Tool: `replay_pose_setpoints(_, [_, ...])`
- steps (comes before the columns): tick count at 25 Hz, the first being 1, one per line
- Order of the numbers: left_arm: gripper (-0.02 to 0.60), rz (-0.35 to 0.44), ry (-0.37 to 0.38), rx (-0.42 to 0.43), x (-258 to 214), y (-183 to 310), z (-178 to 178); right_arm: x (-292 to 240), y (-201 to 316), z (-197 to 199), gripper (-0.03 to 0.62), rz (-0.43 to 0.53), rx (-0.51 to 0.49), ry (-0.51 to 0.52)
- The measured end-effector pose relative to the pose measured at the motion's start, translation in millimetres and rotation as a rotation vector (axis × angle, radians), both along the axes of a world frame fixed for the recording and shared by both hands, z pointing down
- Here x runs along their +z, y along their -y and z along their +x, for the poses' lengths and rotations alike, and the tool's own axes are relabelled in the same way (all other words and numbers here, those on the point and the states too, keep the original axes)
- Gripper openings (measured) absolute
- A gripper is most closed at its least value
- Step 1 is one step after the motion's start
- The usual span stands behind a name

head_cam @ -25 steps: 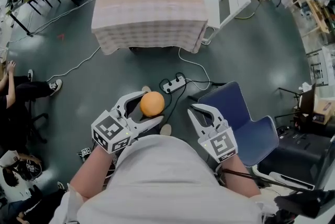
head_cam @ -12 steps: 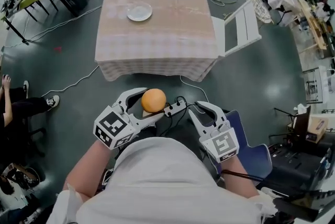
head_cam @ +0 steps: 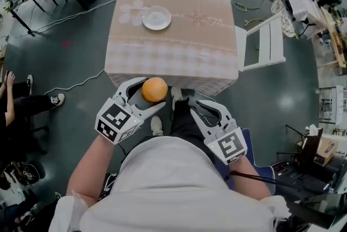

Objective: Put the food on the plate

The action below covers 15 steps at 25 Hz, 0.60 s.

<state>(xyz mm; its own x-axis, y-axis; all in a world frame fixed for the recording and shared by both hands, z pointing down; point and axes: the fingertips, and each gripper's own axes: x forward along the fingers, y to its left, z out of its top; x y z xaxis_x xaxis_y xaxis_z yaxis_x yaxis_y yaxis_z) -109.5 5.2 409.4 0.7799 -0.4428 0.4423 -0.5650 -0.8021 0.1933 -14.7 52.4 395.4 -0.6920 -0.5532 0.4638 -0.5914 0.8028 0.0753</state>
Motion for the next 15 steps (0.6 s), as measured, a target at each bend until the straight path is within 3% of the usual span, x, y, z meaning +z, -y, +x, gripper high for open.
replay_pose_setpoints(6, [0.365,-0.022,0.091,-0.078,26.4,103.8,-7.7,8.1,83.4,-1.4,0.087,-0.007,-0.094,0.025])
replay_pose_setpoints(11, [0.366,-0.016,0.25,-0.087,62.8,201.6,-5.4,12.8,143.2,17.3,0.087,-0.028,-0.123,0.03])
replay_pose_setpoints(15, [0.365,-0.054,0.363,-0.096,101.1,266.0,-7.2,19.9,177.1,35.9,0.087,-0.05,-0.138,0.032])
